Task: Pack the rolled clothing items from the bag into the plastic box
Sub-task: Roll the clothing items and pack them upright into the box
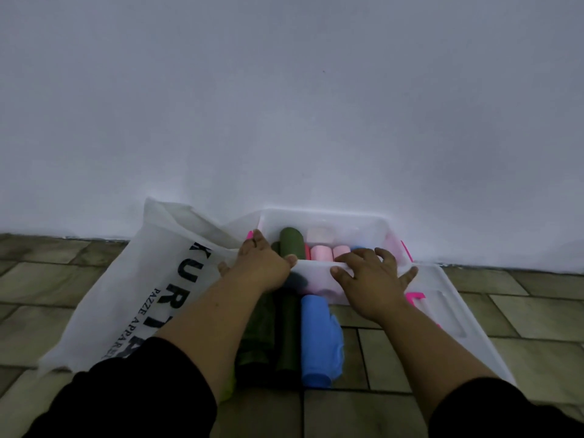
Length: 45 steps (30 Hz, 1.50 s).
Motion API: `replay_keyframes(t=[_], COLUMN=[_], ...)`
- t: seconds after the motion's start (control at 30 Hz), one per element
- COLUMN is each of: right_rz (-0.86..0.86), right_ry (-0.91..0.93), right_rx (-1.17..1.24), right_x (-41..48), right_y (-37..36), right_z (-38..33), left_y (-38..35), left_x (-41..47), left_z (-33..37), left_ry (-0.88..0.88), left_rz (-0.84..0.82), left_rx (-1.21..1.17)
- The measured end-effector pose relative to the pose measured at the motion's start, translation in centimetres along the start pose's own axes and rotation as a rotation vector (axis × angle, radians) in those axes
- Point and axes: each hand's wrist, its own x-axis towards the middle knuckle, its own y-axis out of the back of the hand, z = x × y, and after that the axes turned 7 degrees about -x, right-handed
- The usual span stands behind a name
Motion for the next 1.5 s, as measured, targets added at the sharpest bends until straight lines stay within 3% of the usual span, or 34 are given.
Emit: replay_keyframes(t=[0.27,0.33,0.43,0.47,0.6,0.73,0.83,0.9,1.03,1.2,1.33,1.5], right_rz=[-0.064,0.104,0.484,0.477,-0.017,-0.104,-0.154,-0.143,-0.04,0.059,0.0,0.16], right_ry=[0.024,-0.009,0.004,0.027,-0.065,-0.12,-0.058,0.049,0.222,0.283,0.176,0.009], right_rx=[0.132,0.215,0.156,0.122,0.106,0.134,-0.063,-0.128,-0.004,0.258,0.432,0.38], right_x=[-0.5,-2.1,-5.8,-7.3,-10.7,-11.2,-12.5,-14.7,-19.6,-22.9,-23.5,-24.5], right_y=[1.6,1.9,0.1,-0.8,-4.5,-3.6,-2.3,-1.9,-2.3,-3.2,-2.8,-2.6], right_z=[0.2,0.2,-0.8,-1.5,-3.4,-2.0,0.1,1.1,1.8,2.0,2.4,2.3], left_y=[1.1,1.6,1.3,0.7,-3.8,-6.9,-7.1,-7.4,-6.9,-4.9,-6.5,-7.2], left_x=[-1.1,-2.9,-7.5,-9.5,-16.7,-19.0,-18.8,-18.9,-18.9,-18.1,-18.4,-18.0], left_z=[0.6,0.5,-0.6,-1.2,-5.3,-8.4,-9.3,-9.6,-9.5,-8.4,-6.5,-6.2], left_ry=[-0.017,-0.089,-0.323,-0.395,-0.458,-0.375,-0.346,-0.385,-0.424,-0.343,-0.221,-0.123], left_rz=[-0.031,0.066,0.251,0.236,-0.057,-0.18,-0.196,-0.158,-0.132,-0.102,-0.256,-0.271], left_rx=[-0.009,0.049,0.054,0.06,0.329,0.423,0.39,0.378,0.28,-0.15,-0.231,-0.216])
